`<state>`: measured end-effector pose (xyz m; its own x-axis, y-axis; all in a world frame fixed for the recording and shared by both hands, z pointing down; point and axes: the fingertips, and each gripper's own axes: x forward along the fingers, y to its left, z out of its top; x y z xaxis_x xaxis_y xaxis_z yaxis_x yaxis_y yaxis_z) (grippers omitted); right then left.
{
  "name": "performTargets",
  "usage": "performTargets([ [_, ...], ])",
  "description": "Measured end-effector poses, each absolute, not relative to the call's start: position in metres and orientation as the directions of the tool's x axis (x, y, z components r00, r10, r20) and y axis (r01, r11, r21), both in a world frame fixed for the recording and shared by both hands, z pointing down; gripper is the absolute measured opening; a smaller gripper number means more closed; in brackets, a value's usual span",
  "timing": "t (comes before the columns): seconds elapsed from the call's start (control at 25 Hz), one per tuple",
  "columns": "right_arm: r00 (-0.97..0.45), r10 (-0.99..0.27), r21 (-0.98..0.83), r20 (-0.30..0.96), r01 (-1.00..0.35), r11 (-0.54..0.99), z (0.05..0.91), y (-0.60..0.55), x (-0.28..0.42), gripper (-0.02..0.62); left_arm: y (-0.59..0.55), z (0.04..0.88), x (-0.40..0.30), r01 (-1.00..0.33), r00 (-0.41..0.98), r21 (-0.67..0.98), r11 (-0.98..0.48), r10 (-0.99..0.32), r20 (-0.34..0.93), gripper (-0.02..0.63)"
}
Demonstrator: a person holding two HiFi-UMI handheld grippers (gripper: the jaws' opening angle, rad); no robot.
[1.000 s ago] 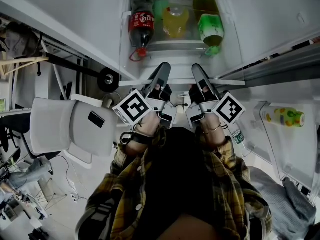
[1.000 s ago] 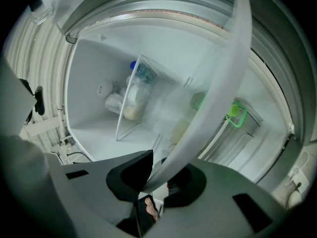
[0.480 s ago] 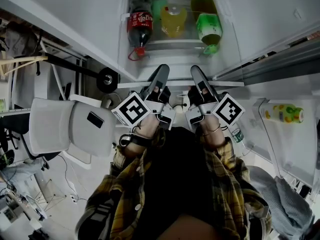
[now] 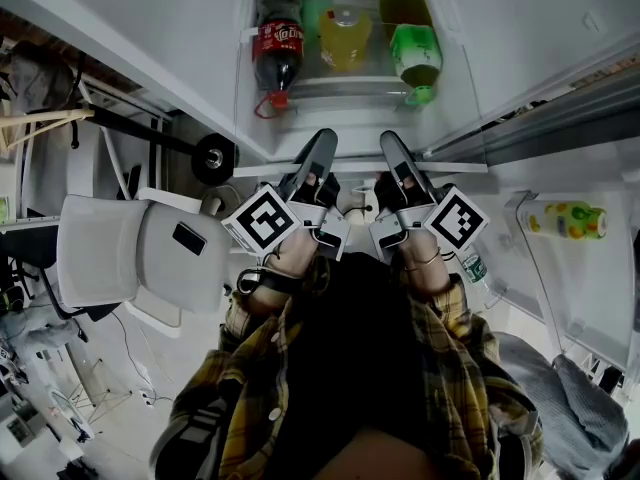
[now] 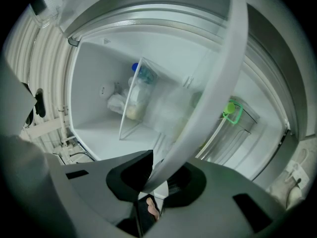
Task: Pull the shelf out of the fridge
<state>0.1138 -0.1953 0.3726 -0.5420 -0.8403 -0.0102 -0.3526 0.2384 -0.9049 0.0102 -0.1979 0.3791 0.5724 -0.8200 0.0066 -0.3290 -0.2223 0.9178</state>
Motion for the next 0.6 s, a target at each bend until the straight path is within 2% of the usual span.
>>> performTargets([
  [0.36,-0.541,-0.841,-0.910,-0.010,-0.344,0.232,0.373,-0.190,0.114,0.069,-0.190,0.391,0.005,-0.358,0.557,0.920,-0.159,-0.827,0.074,0.060],
  [0.6,-0.542,-0.840,-0.914,-0.014,-0.335,0.231,0.373,-0.188,0.113,0.069,-0.188,0.388,0.006,-0.358,0.560,0.918,-0.171,-0.826,0.064,0.060],
])
